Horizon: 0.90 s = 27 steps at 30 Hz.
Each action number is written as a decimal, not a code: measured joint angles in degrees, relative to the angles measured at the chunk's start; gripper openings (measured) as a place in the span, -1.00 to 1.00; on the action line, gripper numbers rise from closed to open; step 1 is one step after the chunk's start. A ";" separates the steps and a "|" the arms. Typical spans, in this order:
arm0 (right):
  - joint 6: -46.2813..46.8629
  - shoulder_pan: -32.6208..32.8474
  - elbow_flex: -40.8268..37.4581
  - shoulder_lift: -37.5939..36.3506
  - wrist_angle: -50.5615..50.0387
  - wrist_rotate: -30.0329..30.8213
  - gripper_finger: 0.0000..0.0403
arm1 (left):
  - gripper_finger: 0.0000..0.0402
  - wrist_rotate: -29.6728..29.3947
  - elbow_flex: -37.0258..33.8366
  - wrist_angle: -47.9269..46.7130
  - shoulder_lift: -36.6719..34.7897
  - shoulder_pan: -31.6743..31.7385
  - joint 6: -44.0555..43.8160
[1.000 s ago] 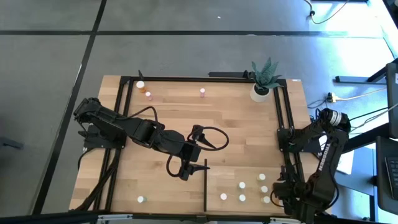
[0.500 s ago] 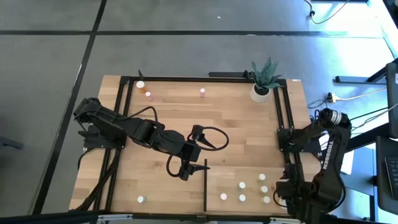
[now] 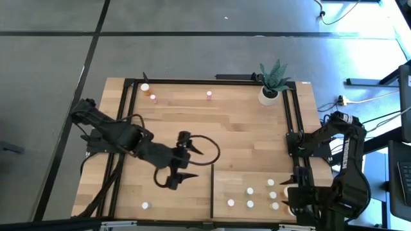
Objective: Pick and place medicine bottles onto shelf by color
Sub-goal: Put the green pill bottle on the shelf aligned with the other green pill bottle
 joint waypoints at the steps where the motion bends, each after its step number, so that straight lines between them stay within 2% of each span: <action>1: -0.56 -0.48 0.67 0.00 0.03 1.37 0.41 | 0.67 -0.04 0.00 -2.22 -0.19 -0.61 -2.15; 6: -3.95 -3.90 3.40 0.00 -0.48 2.80 0.41 | 0.67 0.70 0.00 -13.88 -0.20 -3.86 -17.24; 11: -11.81 -8.78 4.74 0.00 -0.17 4.32 0.41 | 0.67 6.23 0.00 -21.42 -0.20 -8.31 -32.94; 18: -19.94 -14.79 5.00 0.02 1.84 4.00 0.41 | 0.67 7.85 -0.02 -25.70 -0.20 -16.32 -42.08; 22: -25.29 -17.67 5.00 0.02 4.92 0.31 0.41 | 0.67 7.68 -0.08 -26.80 0.10 -20.28 -47.54; 27: -30.82 -20.08 5.00 0.04 8.68 -0.24 0.41 | 0.67 7.15 -0.17 -26.99 2.62 -24.07 -56.00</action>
